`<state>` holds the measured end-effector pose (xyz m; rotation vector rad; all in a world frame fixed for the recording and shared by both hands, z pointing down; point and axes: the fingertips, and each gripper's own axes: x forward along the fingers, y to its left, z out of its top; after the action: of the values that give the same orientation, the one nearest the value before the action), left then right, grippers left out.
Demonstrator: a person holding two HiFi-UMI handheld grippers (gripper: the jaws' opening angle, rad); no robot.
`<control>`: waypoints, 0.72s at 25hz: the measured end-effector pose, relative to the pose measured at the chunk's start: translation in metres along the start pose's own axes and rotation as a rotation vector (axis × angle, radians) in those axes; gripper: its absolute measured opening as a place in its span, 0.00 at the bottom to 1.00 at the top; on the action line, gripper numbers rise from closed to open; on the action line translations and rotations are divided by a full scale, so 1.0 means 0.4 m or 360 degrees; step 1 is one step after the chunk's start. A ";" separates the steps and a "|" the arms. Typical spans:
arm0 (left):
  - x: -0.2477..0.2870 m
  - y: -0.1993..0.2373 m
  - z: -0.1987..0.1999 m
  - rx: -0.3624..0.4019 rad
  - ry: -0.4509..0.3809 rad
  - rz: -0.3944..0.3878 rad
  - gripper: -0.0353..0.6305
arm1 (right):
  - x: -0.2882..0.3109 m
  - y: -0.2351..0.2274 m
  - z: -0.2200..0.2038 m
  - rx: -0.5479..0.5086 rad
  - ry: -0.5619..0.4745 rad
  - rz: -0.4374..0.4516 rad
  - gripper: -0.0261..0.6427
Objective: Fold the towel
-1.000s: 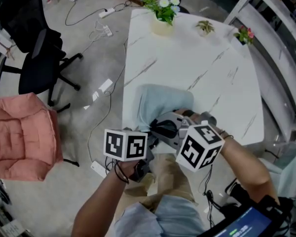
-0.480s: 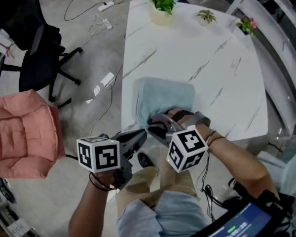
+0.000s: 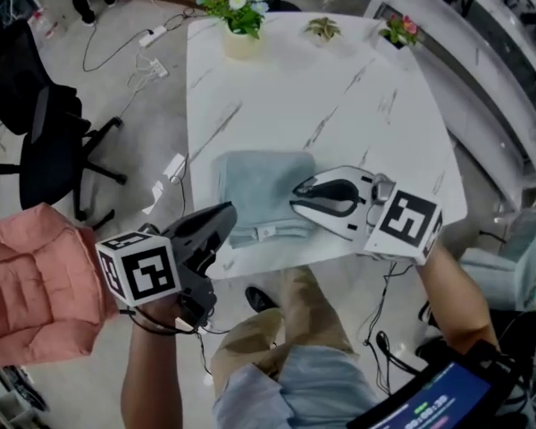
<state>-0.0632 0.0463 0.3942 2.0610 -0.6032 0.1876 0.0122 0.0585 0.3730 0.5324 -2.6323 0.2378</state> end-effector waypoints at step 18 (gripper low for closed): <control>0.119 0.052 -0.225 0.0251 0.0625 0.0028 0.07 | 0.044 0.116 -0.307 -0.0532 0.0611 -0.0166 0.09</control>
<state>-0.0227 0.0962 0.4759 2.0909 -0.3721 0.6509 0.0266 0.1254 0.4865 0.4548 -2.2016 -0.1219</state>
